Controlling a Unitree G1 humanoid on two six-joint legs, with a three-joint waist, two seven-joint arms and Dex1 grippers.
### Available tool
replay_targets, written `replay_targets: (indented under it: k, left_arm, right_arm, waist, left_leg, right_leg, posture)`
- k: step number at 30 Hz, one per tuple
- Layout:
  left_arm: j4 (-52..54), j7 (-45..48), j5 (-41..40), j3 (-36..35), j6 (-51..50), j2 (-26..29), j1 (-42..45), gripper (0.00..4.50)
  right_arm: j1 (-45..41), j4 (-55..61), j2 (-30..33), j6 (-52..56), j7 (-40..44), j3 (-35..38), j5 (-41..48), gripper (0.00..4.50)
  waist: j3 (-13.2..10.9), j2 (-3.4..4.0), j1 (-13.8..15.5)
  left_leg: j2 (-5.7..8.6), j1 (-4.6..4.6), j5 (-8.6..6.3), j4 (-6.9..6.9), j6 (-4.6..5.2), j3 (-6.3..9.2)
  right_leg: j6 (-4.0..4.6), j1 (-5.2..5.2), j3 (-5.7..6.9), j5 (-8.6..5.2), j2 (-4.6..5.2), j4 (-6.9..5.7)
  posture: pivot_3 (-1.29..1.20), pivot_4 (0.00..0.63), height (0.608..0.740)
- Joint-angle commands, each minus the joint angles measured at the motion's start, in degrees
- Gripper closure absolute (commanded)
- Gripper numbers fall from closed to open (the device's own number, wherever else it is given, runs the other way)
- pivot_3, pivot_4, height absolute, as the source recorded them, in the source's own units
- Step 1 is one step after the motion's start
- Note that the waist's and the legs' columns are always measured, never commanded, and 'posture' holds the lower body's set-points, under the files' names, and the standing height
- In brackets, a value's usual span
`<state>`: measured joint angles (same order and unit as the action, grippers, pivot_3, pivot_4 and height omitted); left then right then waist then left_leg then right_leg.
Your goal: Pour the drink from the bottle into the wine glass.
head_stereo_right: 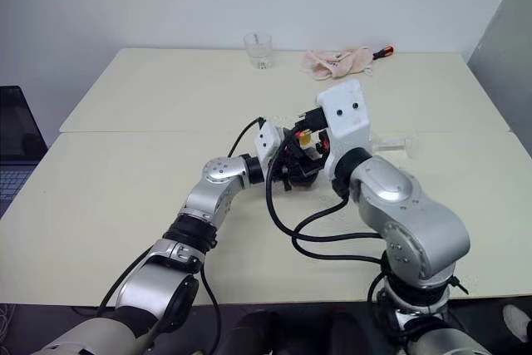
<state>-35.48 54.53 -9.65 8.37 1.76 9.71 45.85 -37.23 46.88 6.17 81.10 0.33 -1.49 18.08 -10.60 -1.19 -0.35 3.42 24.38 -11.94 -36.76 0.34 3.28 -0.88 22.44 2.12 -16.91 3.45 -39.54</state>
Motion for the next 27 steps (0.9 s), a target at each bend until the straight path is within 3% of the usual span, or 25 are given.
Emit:
replay_targets:
  k: [1, 10, 27]
  left_arm:
    - [0.7, 0.2, -0.2, -0.8, 1.8, -0.3, 2.0, 3.22]
    - [2.2, -0.2, -0.3, -0.8, 1.4, -0.2, 1.1, 3.22]
    - [4.9, -0.8, -0.3, -0.9, 0.1, 0.3, -0.1, 3.22]
  right_arm:
    - [0.2, 1.8, -1.8, 0.9, -2.7, 0.3, -2.2, 0.0]
    - [0.4, -2.8, -7.1, -2.2, -4.4, -1.3, -4.3, 0.0]
    - [-0.2, -8.2, -9.8, -7.9, -4.5, -1.7, -6.5, 0.0]
  waist:
    - [0.0, 0.0, -0.1]
    - [0.0, 0.0, -0.6]
    - [0.0, 0.01, -1.1]
  left_leg:
    - [0.01, 0.0, -0.01, 0.0, 0.02, 0.0]
    - [0.0, 0.0, -0.06, 0.0, 0.11, 0.0]
    - [0.0, 0.0, -0.07, 0.06, 0.11, 0.0]
  right_leg:
    - [0.0, 0.0, 0.0, 0.0, 0.0, -0.01]
    - [0.0, 0.06, -0.04, 0.0, -0.04, -0.07]
    - [0.0, 0.13, -0.07, 0.0, -0.06, -0.1]
  posture:
    - [0.0, 0.15, 0.74]
    - [0.0, 0.15, 0.74]
    - [0.0, 0.15, 0.74]
